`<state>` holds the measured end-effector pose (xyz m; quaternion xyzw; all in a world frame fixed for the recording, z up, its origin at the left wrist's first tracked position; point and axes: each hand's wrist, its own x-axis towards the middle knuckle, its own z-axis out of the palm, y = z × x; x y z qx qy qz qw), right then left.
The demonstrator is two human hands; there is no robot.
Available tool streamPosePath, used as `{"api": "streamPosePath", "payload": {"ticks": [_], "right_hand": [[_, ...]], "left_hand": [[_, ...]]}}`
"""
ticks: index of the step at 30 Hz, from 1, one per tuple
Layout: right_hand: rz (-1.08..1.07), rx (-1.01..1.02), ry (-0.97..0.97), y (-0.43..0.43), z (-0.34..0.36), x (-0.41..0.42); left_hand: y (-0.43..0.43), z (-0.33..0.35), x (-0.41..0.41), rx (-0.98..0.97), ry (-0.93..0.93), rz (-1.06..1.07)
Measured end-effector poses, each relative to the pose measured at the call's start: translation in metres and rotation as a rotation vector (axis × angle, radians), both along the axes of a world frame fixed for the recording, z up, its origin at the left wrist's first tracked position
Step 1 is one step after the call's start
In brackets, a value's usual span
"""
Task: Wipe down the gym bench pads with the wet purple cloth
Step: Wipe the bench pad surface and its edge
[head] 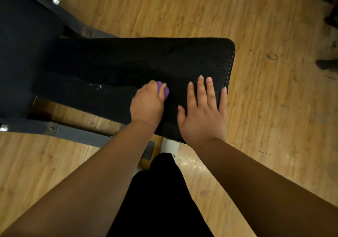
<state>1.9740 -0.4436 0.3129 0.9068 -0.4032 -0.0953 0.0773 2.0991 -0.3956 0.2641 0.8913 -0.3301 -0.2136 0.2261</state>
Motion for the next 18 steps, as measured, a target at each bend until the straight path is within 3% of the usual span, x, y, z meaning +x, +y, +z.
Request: {"api": "streamPosePath", "payload": {"ticks": [2, 6, 9, 14, 18], "right_hand": [[0.01, 0.016, 0.021, -0.001, 0.001, 0.0], [0.037, 0.057, 0.036, -0.003, 0.003, -0.001], [0.087, 0.096, 0.081, -0.007, 0.009, -0.001], [0.343, 0.334, 0.204, -0.04, 0.019, 0.03], [0.517, 0.428, 0.26, -0.066, 0.006, 0.071]], "left_hand": [[0.002, 0.005, -0.009, 0.002, 0.03, 0.07], [0.021, 0.012, -0.019, -0.032, 0.068, 0.017], [0.024, 0.0, 0.002, 0.027, 0.082, 0.131], [0.012, -0.01, 0.017, 0.04, 0.076, 0.238], [0.028, -0.008, 0.001, -0.024, 0.075, 0.161]]}}
